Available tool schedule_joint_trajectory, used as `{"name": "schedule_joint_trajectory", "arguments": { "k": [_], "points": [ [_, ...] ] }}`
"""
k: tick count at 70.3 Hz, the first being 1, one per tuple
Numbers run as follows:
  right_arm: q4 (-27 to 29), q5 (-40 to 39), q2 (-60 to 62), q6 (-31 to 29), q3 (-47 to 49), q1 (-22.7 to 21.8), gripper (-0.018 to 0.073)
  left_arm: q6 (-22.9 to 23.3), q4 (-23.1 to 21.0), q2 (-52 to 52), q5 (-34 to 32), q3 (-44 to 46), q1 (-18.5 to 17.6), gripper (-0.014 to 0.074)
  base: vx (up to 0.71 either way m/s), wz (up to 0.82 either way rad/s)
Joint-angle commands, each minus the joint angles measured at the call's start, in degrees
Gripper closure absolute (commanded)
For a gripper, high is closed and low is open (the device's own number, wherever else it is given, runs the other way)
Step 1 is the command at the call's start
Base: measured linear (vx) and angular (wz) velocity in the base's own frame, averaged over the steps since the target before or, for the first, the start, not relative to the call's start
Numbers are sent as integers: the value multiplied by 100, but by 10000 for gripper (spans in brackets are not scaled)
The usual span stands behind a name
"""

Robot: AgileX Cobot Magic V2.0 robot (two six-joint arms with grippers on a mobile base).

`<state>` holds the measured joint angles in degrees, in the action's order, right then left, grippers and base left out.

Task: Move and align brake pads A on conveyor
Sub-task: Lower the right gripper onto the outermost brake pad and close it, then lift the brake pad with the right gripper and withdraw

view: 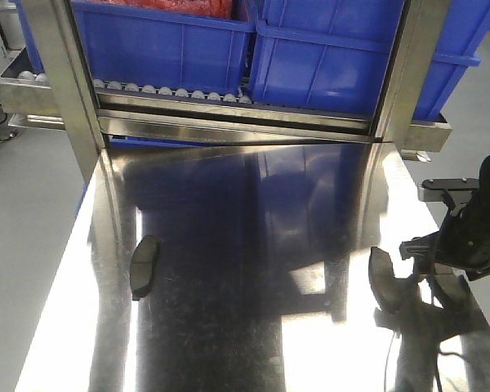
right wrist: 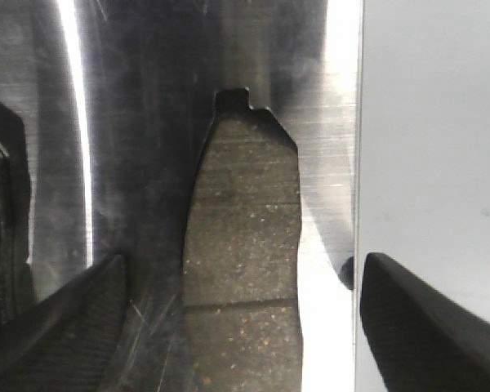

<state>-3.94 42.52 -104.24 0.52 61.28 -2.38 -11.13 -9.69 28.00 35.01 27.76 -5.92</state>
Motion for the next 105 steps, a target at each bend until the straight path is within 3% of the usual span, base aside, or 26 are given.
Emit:
{"name": "schedule_joint_trajectory", "arguments": {
  "k": [1,14,36,49,64,86,105],
  "points": [
    [-29,-121,233,-52,162,14,18,17,-109,1,-515,171,-52,450,0,0],
    [-22,-92,233,-52,162,14,107,17,-109,1,-515,171,-52,450,0,0],
    [-22,-40,233,-52,162,14,448,17,-109,1,-515,171,-52,450,0,0],
    [-32,-40,233,-52,162,14,561,17,-109,1,-515,171,-52,450,0,0],
    [-38,-315,722,-101,54,14,566,17,-109,1,-515,171,-52,450,0,0],
    [-34,-1707,2793,-131,-1266,14,564,17,-109,1,-515,171,-52,450,0,0],
    [-32,-1846,4681,-131,-2046,14,563,17,-109,1,-515,171,-52,450,0,0]
  ]
}}
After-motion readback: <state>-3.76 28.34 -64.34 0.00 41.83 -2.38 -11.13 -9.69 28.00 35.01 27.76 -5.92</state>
